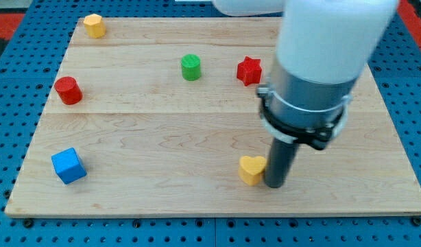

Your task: Move yellow heart towards the red circle

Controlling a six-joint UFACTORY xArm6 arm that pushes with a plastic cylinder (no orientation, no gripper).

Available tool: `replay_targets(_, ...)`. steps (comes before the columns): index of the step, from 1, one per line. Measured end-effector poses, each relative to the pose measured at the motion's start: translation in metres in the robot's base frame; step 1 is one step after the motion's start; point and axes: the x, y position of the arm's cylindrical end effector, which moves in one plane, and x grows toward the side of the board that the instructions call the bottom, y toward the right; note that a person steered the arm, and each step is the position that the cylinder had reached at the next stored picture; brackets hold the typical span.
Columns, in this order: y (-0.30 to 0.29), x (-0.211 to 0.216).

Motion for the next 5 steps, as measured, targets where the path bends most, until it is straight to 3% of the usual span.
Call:
replay_targets(3,-0.073,-0.015)
replay_targets(5,-0.076,-0.015)
